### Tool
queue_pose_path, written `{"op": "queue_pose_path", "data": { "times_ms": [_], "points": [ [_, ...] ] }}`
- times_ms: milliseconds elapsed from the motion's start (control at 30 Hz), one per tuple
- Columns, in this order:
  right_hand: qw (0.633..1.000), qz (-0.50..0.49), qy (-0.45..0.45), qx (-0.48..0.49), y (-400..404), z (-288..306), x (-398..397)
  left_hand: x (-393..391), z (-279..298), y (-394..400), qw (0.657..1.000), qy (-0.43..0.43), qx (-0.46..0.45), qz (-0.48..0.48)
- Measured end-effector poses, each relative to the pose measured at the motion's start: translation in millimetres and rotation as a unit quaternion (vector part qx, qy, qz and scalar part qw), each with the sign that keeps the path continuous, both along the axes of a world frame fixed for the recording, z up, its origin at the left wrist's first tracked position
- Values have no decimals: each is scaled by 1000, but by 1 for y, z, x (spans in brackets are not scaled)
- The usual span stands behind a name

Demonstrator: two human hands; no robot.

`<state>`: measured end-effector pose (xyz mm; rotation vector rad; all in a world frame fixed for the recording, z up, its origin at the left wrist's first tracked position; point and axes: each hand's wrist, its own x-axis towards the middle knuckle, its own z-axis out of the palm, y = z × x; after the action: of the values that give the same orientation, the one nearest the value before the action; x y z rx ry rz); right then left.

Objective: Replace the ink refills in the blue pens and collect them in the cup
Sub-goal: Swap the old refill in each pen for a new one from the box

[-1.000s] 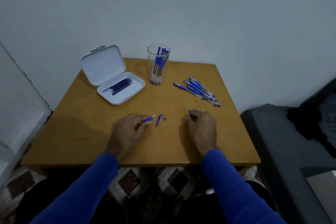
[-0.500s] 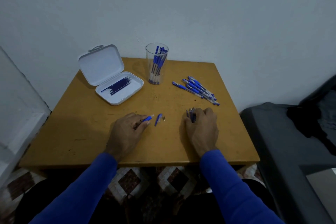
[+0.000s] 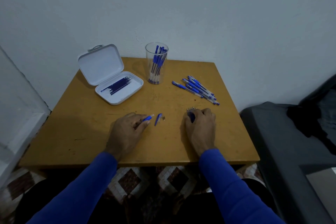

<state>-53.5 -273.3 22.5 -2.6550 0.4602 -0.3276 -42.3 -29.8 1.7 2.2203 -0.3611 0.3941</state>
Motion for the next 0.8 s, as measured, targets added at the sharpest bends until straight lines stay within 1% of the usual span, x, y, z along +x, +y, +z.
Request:
{"op": "queue_pose_path", "data": {
  "times_ms": [333, 567, 700, 800],
  "points": [
    [1000, 2, 6, 4, 0, 1, 0, 0, 2, 0, 1000, -2, -1, -5],
    [1000, 13, -9, 10, -2, 1, -1, 0, 2, 1, 1000, -10, 10, -6],
    [999, 20, -10, -31, 1, 4, -1, 0, 3, 0, 1000, -5, 8, -7],
    [995, 60, -20, -75, 6, 9, 0, 1, 8, 0, 1000, -6, 9, -6]
  ]
}}
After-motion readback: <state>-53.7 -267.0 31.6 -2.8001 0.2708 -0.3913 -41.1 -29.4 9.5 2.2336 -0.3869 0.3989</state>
